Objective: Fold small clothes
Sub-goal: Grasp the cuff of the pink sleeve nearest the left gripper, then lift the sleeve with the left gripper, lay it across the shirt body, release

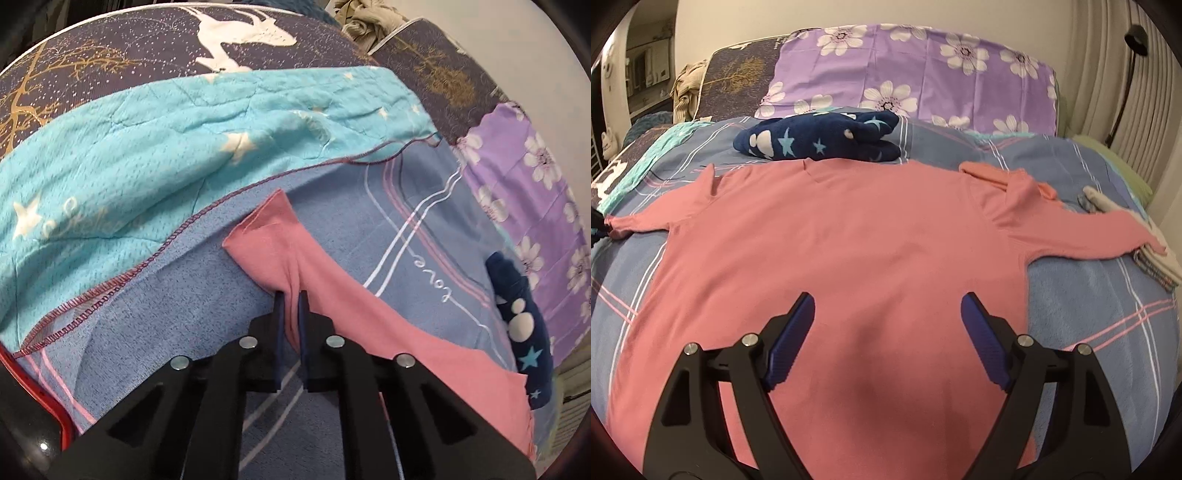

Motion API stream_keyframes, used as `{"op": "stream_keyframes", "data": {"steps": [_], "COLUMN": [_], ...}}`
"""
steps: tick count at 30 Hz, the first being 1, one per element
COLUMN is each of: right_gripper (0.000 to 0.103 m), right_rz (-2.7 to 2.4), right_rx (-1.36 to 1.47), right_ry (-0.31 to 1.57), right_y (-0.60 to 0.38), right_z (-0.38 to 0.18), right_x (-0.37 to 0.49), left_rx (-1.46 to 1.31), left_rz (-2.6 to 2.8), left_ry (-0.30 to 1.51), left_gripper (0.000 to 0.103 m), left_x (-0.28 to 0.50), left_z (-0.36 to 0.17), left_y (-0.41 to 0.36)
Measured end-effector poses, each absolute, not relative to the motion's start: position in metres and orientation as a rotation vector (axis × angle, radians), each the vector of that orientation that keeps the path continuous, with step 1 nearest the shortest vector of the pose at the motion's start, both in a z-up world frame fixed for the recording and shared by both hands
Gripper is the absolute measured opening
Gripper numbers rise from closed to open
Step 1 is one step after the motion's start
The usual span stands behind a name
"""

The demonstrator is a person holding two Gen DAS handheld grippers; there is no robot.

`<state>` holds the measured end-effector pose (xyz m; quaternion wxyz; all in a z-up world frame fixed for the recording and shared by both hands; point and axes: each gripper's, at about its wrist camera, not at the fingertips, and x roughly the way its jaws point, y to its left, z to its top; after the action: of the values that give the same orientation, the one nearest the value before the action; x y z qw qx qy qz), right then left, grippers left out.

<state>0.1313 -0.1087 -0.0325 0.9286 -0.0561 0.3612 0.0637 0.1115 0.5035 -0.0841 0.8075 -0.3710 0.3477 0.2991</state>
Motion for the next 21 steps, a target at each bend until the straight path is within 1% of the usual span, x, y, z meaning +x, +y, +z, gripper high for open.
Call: {"op": "stream_keyframes", "data": {"steps": [5, 8, 11, 15, 18, 21], "right_gripper": [0.084, 0.084, 0.084, 0.084, 0.085, 0.085], "right_rz": [0.131, 0.126, 0.120, 0.105, 0.073, 0.042], "right_rx": [-0.116, -0.106, -0.091, -0.080, -0.062, -0.033], "right_ry": [0.703, 0.691, 0.684, 0.663, 0.659, 0.664], "right_y": [-0.112, -0.118, -0.125, -0.139, -0.158, -0.176], "right_z": [-0.024, -0.021, -0.018, -0.014, -0.014, -0.015], "right_x": [0.124, 0.120, 0.116, 0.106, 0.101, 0.100], "left_rx": [-0.716, -0.657, -0.520, -0.361, -0.280, -0.221], "left_rz": [0.542, 0.401, 0.200, -0.039, -0.209, -0.350], "left_ry": [0.622, 0.550, 0.512, 0.515, 0.544, 0.581], "left_gripper": [0.005, 0.005, 0.005, 0.006, 0.006, 0.006], "left_x": [0.121, 0.134, 0.157, 0.182, 0.195, 0.206], "left_z": [-0.037, 0.009, 0.057, 0.085, 0.088, 0.078], "left_y": [0.478, 0.431, 0.345, 0.228, 0.141, 0.069]}}
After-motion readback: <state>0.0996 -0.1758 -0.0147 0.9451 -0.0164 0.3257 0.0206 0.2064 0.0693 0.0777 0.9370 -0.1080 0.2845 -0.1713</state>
